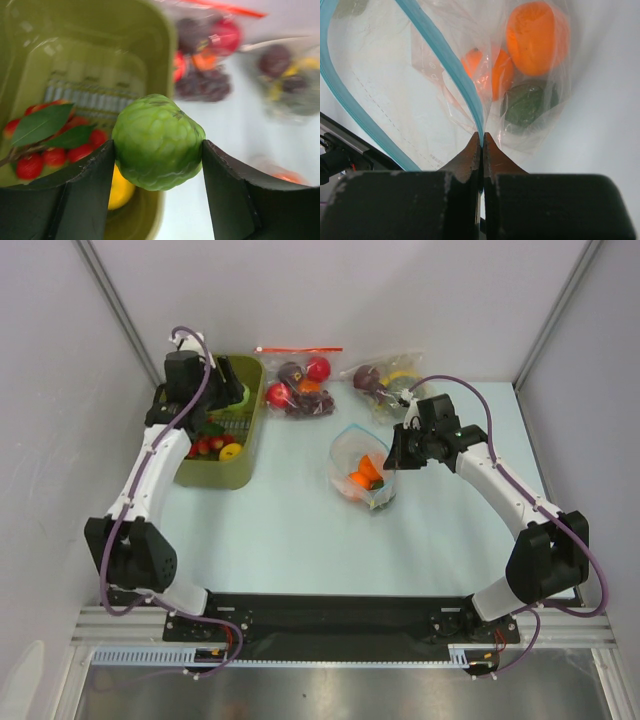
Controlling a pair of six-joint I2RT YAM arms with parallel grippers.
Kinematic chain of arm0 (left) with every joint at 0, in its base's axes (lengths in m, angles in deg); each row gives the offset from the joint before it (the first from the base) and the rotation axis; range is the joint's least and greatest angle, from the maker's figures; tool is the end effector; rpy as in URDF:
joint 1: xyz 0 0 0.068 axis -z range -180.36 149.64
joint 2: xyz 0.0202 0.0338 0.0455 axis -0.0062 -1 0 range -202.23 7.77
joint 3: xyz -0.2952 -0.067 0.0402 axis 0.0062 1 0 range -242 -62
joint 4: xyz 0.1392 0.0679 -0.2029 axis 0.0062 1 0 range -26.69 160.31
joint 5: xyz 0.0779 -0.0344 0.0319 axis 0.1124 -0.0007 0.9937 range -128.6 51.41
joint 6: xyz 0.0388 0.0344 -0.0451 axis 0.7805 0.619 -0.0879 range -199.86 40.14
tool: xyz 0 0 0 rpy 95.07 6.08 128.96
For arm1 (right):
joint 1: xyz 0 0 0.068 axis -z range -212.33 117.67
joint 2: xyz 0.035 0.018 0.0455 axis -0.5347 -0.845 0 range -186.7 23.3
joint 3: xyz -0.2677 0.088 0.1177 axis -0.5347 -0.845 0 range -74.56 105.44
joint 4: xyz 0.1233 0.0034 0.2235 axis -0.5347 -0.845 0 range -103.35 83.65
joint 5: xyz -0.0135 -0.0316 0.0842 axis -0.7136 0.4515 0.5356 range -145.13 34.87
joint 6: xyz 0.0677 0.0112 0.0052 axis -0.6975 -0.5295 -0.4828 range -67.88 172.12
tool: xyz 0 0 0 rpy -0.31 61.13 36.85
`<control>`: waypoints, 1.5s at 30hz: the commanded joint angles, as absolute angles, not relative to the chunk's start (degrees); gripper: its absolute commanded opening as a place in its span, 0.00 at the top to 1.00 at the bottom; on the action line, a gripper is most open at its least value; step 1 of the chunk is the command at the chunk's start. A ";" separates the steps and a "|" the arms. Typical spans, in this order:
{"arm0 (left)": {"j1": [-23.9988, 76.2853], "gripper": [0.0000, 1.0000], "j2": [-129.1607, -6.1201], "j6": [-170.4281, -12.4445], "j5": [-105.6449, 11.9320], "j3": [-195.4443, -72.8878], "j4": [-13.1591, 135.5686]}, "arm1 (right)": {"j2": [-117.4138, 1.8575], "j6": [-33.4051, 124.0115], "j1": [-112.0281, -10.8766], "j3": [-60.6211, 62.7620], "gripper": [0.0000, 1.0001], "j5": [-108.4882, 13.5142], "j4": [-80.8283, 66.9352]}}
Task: Open the zip-top bag and remove the fake food
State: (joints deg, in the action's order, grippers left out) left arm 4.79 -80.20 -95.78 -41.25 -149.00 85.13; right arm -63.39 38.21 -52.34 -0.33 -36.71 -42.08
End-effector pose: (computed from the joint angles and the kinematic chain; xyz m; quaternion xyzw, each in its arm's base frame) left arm 0.3665 -0.0356 0.4167 -0.0654 0.8302 -0.1201 0.5405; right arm 0.3069 0.1305 0.3232 -0.1061 0.9178 0.2458 0.2933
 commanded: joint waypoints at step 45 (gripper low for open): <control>28.46 0.17 -82.41 -80.04 -42.61 -161.23 85.81 | -62.04 38.32 -51.66 -0.03 1.00 -36.58 -41.33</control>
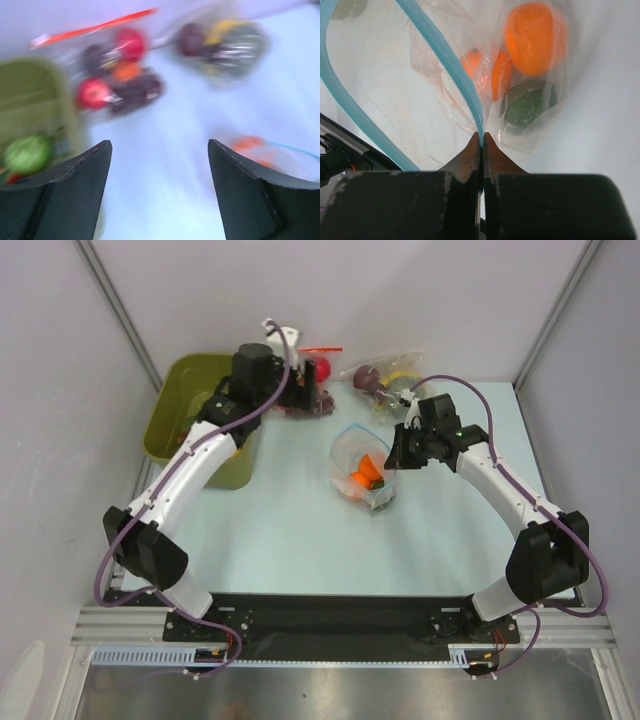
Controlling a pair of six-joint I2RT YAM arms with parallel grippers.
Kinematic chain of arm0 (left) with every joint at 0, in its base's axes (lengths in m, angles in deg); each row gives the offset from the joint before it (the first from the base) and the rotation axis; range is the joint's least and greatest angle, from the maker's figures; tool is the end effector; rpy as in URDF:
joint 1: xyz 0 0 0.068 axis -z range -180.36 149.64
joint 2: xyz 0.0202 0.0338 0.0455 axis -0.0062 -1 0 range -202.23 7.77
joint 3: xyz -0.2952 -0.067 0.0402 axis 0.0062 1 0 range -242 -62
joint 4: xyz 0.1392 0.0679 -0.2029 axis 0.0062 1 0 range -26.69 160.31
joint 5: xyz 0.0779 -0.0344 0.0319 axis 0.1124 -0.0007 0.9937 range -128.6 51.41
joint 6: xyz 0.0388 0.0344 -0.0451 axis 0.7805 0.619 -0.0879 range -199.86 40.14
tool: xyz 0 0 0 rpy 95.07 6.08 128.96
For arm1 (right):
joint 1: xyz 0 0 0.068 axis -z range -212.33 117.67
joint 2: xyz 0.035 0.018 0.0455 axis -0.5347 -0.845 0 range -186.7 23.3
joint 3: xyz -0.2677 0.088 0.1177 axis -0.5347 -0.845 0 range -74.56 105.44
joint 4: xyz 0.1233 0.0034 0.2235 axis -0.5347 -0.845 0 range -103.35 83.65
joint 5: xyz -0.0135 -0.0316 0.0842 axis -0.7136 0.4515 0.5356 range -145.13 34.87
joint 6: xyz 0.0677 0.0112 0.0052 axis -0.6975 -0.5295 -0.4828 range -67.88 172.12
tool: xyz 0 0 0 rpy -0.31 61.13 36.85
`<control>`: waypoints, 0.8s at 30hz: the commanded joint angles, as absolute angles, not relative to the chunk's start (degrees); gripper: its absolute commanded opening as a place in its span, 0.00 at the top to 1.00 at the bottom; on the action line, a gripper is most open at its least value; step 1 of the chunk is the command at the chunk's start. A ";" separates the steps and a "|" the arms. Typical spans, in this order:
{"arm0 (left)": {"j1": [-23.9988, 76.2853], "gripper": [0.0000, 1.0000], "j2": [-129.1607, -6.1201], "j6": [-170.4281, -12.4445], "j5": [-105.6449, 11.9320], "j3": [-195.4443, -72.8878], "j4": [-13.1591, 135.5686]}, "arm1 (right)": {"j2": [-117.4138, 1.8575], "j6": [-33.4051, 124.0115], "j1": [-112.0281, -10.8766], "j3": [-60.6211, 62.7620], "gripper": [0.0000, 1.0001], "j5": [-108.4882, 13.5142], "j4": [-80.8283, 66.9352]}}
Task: Open the zip-top bag and remove the fake food
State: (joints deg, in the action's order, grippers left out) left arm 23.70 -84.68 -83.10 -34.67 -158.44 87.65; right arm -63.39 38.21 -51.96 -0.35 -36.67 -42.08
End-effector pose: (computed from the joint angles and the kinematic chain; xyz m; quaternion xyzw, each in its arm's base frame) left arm 0.3555 -0.1546 0.4422 0.1290 0.8105 -0.1073 0.5613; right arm 0.3077 0.1285 0.3231 -0.1032 0.9181 0.2450 0.2938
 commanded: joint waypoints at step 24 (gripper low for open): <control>41.48 0.25 -95.32 -76.17 -69.45 -155.51 92.05 | -59.67 38.06 -51.57 -1.79 1.00 -36.23 -41.42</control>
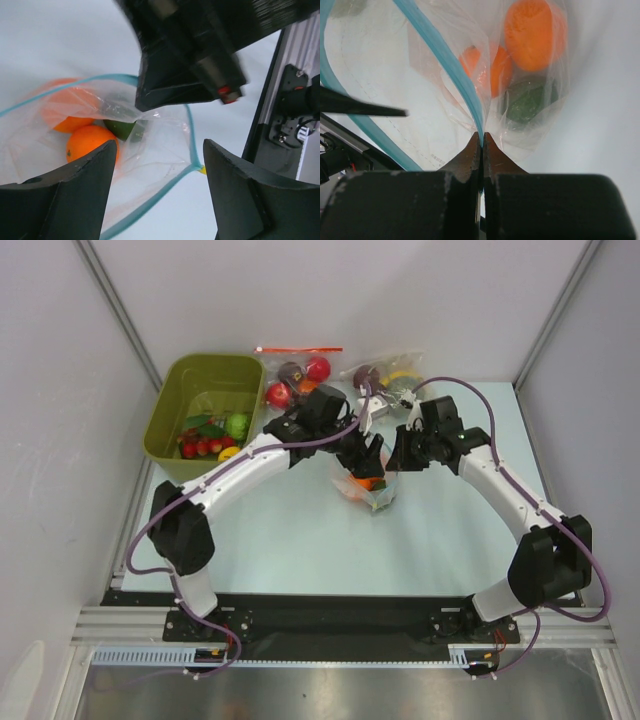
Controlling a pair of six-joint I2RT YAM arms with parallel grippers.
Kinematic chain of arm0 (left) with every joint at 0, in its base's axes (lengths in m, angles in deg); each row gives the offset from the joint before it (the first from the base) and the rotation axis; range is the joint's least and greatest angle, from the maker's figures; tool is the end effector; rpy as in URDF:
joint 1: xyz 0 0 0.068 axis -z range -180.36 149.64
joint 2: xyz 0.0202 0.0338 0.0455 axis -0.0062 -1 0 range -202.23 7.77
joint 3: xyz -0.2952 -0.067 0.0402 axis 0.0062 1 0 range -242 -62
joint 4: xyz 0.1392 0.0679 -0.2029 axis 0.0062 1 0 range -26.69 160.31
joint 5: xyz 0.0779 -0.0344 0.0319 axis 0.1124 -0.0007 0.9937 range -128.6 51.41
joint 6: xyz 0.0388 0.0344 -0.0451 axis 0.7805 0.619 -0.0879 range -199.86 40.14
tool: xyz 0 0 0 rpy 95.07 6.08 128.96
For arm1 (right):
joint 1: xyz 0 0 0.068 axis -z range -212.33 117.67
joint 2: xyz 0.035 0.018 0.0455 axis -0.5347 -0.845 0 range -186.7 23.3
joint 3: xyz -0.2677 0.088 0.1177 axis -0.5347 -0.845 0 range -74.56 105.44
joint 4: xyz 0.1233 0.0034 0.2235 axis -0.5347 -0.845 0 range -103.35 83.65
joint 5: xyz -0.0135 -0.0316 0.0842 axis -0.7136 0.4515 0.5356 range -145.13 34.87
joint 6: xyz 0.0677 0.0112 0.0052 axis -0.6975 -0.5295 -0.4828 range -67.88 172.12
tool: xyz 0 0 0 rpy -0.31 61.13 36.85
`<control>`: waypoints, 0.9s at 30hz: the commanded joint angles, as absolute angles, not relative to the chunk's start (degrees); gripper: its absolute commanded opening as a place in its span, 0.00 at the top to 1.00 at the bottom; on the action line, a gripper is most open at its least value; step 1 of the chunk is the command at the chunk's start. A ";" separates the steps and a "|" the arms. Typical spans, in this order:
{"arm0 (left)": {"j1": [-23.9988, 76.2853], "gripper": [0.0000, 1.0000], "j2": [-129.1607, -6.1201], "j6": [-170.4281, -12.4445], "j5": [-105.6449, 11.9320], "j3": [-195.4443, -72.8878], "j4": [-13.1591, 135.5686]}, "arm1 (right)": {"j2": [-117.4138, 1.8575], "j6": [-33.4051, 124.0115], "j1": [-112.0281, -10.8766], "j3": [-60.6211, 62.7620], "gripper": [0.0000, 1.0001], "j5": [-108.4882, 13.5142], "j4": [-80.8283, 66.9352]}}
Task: Open the zip-top bag and remove the fake food
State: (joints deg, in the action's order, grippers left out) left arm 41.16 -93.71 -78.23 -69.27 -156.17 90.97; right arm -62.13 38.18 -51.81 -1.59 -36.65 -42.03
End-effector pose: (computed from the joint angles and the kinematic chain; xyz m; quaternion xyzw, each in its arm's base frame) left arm 0.2980 -0.3017 0.3645 0.4281 0.7505 -0.3725 0.3388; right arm 0.3020 0.1256 0.3228 -0.1019 0.9180 0.2450 0.2946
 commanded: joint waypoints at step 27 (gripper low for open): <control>42.45 0.29 -107.37 -78.80 -46.59 -155.69 90.82 | -59.84 38.85 -52.54 -2.76 1.00 -36.14 -40.63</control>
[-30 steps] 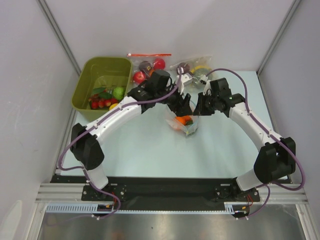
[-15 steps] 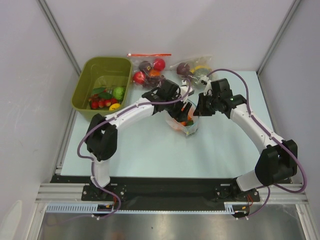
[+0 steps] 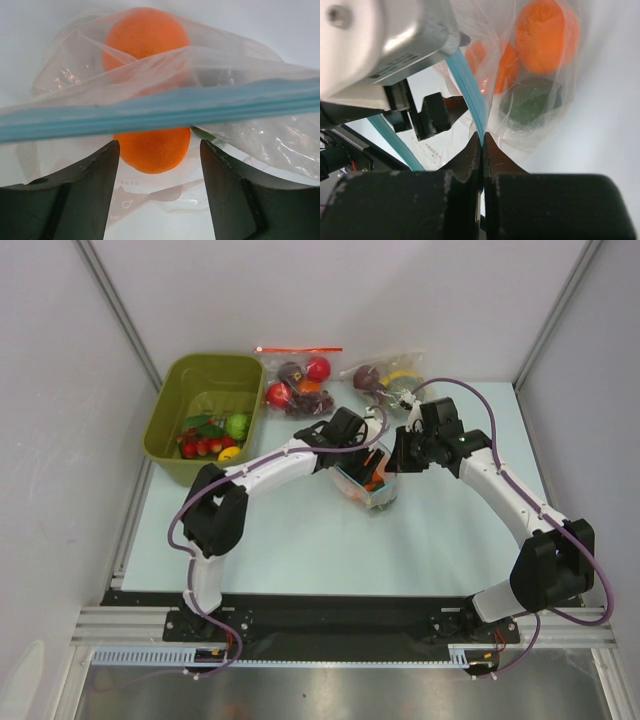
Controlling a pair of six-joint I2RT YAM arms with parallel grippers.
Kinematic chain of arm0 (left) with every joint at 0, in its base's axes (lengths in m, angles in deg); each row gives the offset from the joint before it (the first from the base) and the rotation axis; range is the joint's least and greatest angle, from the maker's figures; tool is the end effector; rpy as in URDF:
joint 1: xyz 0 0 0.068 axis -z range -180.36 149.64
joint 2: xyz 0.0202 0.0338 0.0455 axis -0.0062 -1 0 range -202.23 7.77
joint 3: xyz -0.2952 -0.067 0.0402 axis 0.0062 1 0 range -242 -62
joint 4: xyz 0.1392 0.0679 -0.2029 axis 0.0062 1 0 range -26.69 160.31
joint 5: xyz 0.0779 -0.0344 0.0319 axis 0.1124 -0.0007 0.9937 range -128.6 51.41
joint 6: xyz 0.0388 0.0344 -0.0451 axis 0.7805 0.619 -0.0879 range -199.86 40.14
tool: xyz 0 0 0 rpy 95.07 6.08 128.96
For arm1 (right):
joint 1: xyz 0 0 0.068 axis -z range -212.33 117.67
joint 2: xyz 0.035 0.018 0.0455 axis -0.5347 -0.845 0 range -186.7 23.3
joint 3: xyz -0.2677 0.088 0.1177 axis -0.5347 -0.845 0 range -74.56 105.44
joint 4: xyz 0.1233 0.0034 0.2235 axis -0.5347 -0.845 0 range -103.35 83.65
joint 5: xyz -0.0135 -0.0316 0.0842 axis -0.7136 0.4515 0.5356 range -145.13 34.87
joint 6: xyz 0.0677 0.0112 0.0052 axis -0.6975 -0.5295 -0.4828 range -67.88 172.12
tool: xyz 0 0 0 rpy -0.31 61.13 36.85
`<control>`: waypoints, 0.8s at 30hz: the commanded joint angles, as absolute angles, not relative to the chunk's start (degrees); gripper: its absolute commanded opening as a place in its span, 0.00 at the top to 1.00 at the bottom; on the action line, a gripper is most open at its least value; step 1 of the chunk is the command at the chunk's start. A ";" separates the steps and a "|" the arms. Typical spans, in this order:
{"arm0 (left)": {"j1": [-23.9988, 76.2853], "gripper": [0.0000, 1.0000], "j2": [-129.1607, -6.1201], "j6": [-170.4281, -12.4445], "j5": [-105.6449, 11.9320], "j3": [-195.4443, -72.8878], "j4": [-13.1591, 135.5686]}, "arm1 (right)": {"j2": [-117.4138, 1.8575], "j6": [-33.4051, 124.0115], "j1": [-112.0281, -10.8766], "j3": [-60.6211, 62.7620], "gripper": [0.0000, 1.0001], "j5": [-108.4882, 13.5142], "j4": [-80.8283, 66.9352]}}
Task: Open the zip-top bag and remove the fake food
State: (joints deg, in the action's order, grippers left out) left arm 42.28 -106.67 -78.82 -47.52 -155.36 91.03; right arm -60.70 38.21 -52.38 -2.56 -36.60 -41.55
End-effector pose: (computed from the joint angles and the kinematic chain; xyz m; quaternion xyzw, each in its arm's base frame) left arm 0.3414 -0.3261 0.2577 0.3726 0.8561 -0.1926 0.3021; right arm 0.2952 0.1266 0.3255 -0.1079 0.9144 0.2485 0.3006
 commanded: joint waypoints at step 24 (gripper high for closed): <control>42.45 0.52 -111.06 -78.54 -50.81 -152.79 87.57 | -60.37 39.20 -52.19 -2.84 1.00 -35.53 -40.54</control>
State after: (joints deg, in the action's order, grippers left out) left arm 42.28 -109.66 -78.93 -48.79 -151.80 88.13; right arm -60.70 38.25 -52.44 -2.58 -35.99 -41.62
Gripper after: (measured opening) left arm 0.670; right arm 0.014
